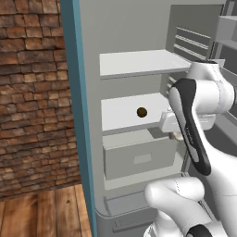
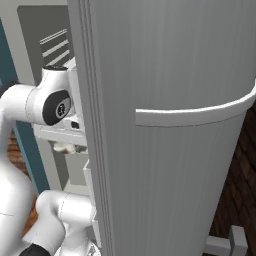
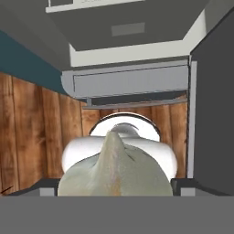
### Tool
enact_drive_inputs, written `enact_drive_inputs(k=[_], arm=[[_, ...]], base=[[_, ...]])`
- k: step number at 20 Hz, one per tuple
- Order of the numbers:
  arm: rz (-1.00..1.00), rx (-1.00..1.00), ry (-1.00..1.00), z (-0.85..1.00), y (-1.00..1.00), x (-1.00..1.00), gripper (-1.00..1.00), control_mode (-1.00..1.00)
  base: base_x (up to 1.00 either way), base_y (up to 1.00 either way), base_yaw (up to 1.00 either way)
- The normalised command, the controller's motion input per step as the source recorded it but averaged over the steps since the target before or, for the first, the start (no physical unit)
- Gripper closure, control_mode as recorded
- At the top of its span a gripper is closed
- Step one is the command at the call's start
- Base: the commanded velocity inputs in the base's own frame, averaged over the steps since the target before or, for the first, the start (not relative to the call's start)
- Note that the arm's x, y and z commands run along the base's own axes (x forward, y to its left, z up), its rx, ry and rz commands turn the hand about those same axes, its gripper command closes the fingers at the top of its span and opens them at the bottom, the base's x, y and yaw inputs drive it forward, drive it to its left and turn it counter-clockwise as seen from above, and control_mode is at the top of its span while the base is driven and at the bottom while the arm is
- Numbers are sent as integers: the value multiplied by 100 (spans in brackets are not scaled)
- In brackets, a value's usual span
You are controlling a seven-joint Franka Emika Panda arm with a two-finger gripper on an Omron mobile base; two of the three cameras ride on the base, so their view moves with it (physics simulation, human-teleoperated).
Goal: Retrieve the bottle and the shaker from the cabinet and place them next to the mixing bowl on the counter. Then add garlic from the fridge to the mixing bowl.
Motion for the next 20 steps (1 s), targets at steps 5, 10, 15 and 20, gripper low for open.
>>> enact_drive_inputs(k=[5,10,15,20], arm=[[0,-6,0,30,5,-49,100,-100],[2,-3,0,30,19,-23,100,-100],[2,0,0,10,2,-14,100,-100],[0,0,0,0,0,0,100,100]], base=[[0,0,0],[0,0,0],[0,0,0],[-1,0,0]])
